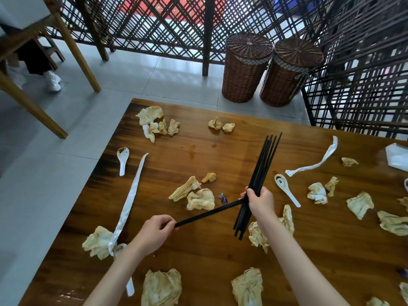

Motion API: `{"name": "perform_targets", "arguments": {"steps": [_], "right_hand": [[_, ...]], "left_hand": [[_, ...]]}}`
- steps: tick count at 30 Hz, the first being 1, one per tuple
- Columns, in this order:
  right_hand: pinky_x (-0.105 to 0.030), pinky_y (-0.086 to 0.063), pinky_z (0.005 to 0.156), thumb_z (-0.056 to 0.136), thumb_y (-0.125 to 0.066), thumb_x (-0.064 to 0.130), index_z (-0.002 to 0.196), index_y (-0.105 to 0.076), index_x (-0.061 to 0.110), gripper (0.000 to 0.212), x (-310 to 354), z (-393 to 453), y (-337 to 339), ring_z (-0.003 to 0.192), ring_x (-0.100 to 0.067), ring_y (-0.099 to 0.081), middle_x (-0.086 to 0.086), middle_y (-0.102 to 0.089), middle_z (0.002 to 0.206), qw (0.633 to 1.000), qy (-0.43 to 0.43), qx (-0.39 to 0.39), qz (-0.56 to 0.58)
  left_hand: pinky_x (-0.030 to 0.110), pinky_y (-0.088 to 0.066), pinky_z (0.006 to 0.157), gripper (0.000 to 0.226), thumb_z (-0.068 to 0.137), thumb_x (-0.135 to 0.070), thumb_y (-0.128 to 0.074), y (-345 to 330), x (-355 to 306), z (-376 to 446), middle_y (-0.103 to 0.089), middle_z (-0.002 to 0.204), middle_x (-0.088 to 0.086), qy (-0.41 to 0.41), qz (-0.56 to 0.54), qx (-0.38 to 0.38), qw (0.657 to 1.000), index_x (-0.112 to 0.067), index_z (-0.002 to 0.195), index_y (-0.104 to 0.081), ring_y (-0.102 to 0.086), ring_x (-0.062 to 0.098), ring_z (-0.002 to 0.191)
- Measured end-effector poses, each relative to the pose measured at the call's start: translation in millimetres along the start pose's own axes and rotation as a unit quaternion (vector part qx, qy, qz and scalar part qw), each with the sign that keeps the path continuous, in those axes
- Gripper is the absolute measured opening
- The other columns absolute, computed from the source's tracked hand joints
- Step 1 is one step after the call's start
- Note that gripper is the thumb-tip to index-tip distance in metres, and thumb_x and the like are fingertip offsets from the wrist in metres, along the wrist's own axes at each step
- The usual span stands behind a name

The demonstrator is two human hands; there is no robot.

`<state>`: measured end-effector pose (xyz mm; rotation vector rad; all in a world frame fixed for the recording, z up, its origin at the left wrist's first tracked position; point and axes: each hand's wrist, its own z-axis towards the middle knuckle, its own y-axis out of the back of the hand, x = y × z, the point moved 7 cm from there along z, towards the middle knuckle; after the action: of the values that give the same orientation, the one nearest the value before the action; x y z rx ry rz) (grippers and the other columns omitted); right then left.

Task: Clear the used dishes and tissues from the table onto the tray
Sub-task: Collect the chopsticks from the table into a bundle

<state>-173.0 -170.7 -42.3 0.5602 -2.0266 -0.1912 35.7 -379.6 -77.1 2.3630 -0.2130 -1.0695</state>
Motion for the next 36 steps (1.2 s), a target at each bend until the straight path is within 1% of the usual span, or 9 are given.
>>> {"name": "perform_targets", "arguments": {"steps": [4,8,11,16,19,24,28,32,36], "right_hand": [[-0.035,-0.050,0.075,0.098,-0.044,0.016,0.096,-0.056,0.014,0.012,-10.7,2.3,3.8,0.090,-0.022,-0.063,-0.003,-0.069,0.085,0.998,-0.033,0.038,-0.035],[-0.039,-0.052,0.078,0.098,-0.044,0.015,0.105,-0.053,0.010,0.012,-16.8,5.0,12.5,0.092,-0.025,-0.064,-0.006,-0.071,0.088,0.991,-0.074,0.090,-0.057],[-0.031,-0.052,0.062,0.098,-0.044,0.013,0.104,-0.053,0.009,0.012,-15.6,2.8,18.1,0.082,-0.026,-0.068,-0.010,-0.070,0.086,0.989,-0.088,0.108,-0.047],[-0.030,-0.052,0.060,0.098,-0.042,0.012,0.100,-0.055,0.009,0.013,-11.3,-5.3,6.8,0.073,-0.022,-0.070,-0.009,-0.071,0.084,0.977,-0.054,0.165,-0.125],[-0.028,-0.050,0.062,0.098,-0.041,0.011,0.095,-0.055,0.011,0.015,-12.8,-11.2,-5.3,0.068,-0.020,-0.068,-0.006,-0.071,0.080,0.965,-0.038,0.203,-0.162],[-0.024,-0.048,0.059,0.096,-0.041,0.013,0.088,-0.056,0.014,0.017,-19.8,-19.4,-19.8,0.060,-0.009,-0.061,0.000,-0.070,0.073,0.938,-0.014,0.260,-0.227],[-0.021,-0.043,0.059,0.098,-0.041,0.018,0.086,-0.056,0.019,0.019,-26.9,-26.2,-27.3,0.061,-0.007,-0.057,0.004,-0.062,0.072,0.913,-0.008,0.300,-0.278],[-0.019,-0.041,0.059,0.098,-0.041,0.019,0.088,-0.055,0.024,0.018,-30.0,-33.0,-31.5,0.064,-0.006,-0.056,0.004,-0.059,0.078,0.896,-0.014,0.332,-0.295],[-0.025,-0.039,0.062,0.099,-0.039,0.021,0.104,-0.052,0.029,0.016,-33.1,-36.6,-34.3,0.064,-0.010,-0.051,0.000,-0.059,0.085,0.881,-0.004,0.353,-0.316]], "left_hand": [[0.014,-0.043,0.052,0.016,0.095,-0.027,-0.051,6.3,-4.6,-0.2,-0.064,0.079,-0.008,-0.013,0.023,0.002,1.000,-0.035,0.087,-0.062,-0.059,0.012,0.067],[0.011,-0.043,0.052,0.017,0.095,-0.026,-0.051,16.7,-5.1,1.0,-0.063,0.079,-0.010,-0.021,0.054,0.015,0.998,-0.035,0.087,-0.063,-0.059,0.011,0.069],[0.011,-0.041,0.052,0.019,0.095,-0.025,-0.052,22.3,-6.8,3.6,-0.063,0.077,-0.008,-0.025,0.066,0.025,0.997,-0.035,0.085,-0.064,-0.057,0.009,0.067],[0.013,-0.048,0.060,0.015,0.094,-0.026,-0.054,23.2,-15.2,8.9,-0.062,0.081,-0.015,-0.043,0.094,0.032,0.994,-0.035,0.093,-0.065,-0.060,0.007,0.078],[0.007,-0.041,0.057,0.015,0.094,-0.027,-0.054,21.8,-24.1,10.9,-0.058,0.081,-0.023,-0.063,0.118,0.031,0.991,-0.033,0.099,-0.067,-0.058,0.001,0.079],[0.008,-0.039,0.053,0.016,0.094,-0.029,-0.054,21.2,-34.8,14.2,-0.058,0.080,-0.022,-0.083,0.131,0.026,0.988,-0.032,0.100,-0.068,-0.058,0.001,0.075],[0.012,-0.047,0.057,0.015,0.094,-0.029,-0.054,23.3,-41.6,18.7,-0.059,0.085,-0.021,-0.088,0.138,0.028,0.986,-0.033,0.099,-0.067,-0.060,0.004,0.074],[0.012,-0.047,0.061,0.017,0.094,-0.030,-0.053,22.2,-45.7,23.5,-0.060,0.094,-0.016,-0.095,0.154,0.029,0.983,-0.033,0.101,-0.067,-0.060,0.004,0.077],[0.023,-0.051,0.081,0.018,0.094,-0.030,-0.053,22.0,-49.6,27.2,-0.062,0.106,-0.011,-0.103,0.164,0.015,0.981,-0.031,0.104,-0.068,-0.057,0.006,0.094]]}}
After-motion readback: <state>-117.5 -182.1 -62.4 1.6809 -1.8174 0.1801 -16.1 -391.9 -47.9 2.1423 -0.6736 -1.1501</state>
